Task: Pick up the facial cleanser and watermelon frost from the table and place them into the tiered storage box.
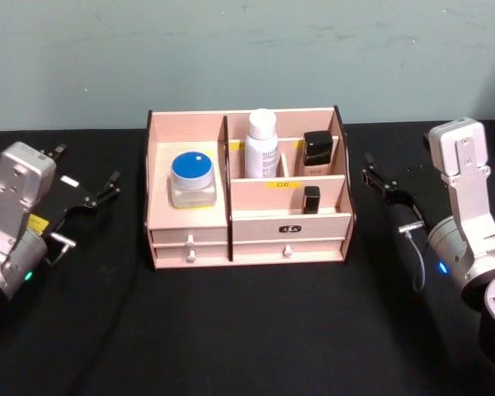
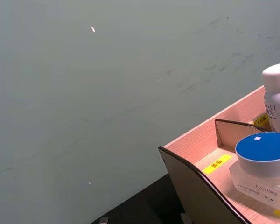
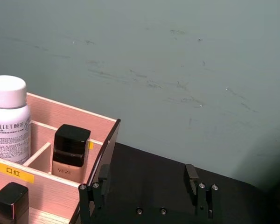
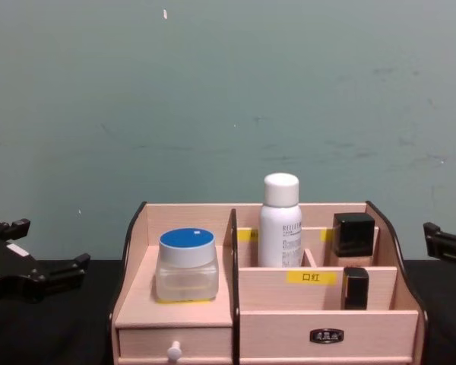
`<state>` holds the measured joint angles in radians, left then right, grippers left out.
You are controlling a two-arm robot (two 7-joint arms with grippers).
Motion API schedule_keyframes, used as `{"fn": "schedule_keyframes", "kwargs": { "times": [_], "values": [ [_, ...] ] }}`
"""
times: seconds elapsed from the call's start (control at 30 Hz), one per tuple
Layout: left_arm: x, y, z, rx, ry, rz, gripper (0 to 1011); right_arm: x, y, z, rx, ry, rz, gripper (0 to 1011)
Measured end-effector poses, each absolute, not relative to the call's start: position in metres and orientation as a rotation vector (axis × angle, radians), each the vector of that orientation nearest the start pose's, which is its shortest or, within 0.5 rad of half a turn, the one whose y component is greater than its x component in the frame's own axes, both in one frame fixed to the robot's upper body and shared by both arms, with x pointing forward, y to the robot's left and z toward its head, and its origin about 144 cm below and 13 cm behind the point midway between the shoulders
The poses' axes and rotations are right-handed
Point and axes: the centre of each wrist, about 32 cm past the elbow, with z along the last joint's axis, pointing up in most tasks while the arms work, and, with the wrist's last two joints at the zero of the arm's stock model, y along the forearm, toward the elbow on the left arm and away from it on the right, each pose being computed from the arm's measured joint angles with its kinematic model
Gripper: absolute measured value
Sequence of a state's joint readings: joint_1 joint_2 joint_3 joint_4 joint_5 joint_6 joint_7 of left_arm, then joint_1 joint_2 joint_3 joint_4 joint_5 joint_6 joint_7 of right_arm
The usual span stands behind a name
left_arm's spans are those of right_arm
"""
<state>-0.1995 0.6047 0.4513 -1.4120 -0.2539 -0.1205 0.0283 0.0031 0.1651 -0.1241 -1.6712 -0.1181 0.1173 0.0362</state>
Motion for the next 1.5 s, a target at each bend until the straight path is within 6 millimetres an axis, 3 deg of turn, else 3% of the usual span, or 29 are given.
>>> {"fn": "schedule_keyframes", "kwargs": {
  "times": [1.5],
  "values": [
    [0.4886,0.3097,1.1398,0.304,-0.285,1.248,1001,0.4571,-0.2315,1.1718,-0.231,-0.202,-1.415,1002]
  ]
}}
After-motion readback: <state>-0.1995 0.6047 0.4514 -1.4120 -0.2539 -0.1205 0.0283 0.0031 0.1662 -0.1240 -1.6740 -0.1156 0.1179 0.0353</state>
